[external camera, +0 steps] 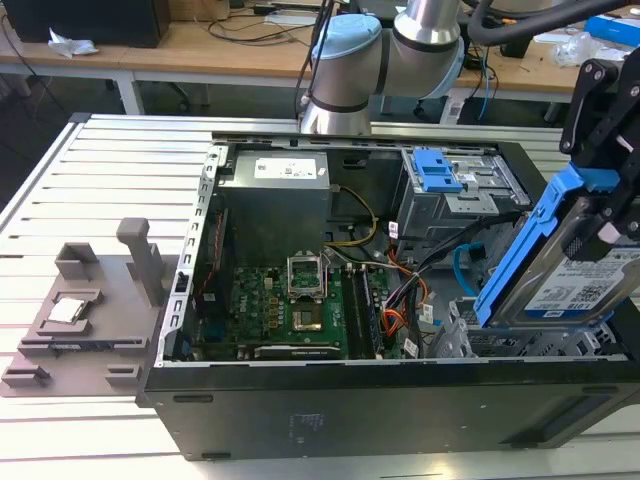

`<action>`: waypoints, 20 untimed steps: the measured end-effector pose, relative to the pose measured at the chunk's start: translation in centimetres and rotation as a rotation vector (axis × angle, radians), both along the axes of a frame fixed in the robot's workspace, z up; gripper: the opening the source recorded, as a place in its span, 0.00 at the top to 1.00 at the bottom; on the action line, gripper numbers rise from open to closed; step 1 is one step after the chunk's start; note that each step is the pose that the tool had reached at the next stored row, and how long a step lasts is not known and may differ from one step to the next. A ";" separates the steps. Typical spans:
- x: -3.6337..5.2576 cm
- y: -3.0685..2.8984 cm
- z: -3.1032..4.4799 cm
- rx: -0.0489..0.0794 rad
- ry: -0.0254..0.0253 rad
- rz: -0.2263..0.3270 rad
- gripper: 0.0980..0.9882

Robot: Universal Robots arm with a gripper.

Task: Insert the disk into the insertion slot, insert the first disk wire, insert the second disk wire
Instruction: 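Insert the disk into the insertion slot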

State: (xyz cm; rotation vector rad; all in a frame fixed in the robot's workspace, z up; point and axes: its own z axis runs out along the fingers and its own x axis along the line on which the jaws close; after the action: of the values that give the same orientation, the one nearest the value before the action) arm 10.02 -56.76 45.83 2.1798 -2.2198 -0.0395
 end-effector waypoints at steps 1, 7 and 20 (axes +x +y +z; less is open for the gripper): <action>0.00 0.00 -0.06 0.000 0.0000 0.000 0.70; 0.01 0.43 -0.45 0.000 0.0000 0.000 0.70; 0.11 1.96 -1.93 0.000 0.0000 0.000 0.70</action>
State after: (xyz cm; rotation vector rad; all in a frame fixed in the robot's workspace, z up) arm 10.13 -54.79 43.90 2.1797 -2.2199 -0.0396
